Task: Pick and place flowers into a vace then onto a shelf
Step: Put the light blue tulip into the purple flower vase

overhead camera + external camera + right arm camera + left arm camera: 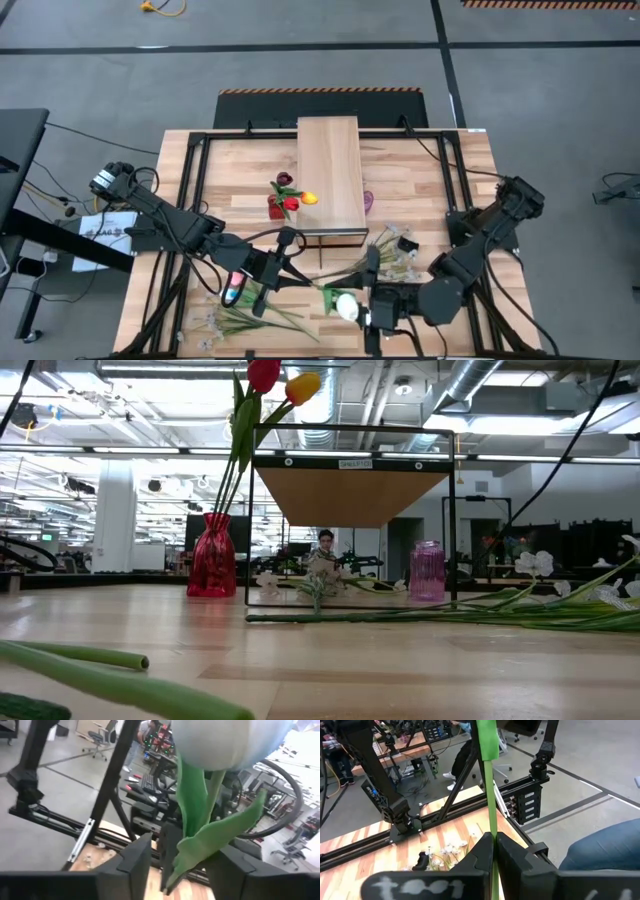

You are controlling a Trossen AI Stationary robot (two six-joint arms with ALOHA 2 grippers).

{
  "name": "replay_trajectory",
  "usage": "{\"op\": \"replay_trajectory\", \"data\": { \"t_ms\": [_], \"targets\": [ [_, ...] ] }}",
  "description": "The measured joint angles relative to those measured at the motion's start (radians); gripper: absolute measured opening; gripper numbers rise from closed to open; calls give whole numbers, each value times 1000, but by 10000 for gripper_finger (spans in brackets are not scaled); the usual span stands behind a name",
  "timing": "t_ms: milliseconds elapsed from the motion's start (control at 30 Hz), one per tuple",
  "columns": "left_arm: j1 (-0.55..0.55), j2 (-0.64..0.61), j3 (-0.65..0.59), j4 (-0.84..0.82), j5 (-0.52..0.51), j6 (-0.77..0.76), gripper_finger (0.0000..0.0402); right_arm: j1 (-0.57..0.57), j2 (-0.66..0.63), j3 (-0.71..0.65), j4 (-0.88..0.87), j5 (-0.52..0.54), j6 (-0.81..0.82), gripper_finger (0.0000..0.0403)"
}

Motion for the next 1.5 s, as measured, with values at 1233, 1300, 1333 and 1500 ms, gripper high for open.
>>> {"op": "replay_trajectory", "data": {
  "t_ms": [1233, 1300, 1333, 1500],
  "targets": [
    [-33, -25, 496, -702, -131, -207, 149, -84, 1, 139, -247, 56, 34, 1],
    [-48, -26, 541, -719, -222, -211, 146, -91, -6, 159, -306, 79, 50, 1],
    [-59, -26, 559, -724, -284, -209, 144, -99, -11, 169, -339, 87, 64, 1],
    [-99, -26, 598, -726, -463, -138, 133, -152, -94, 191, -454, 68, 137, 0]
  ]
}}
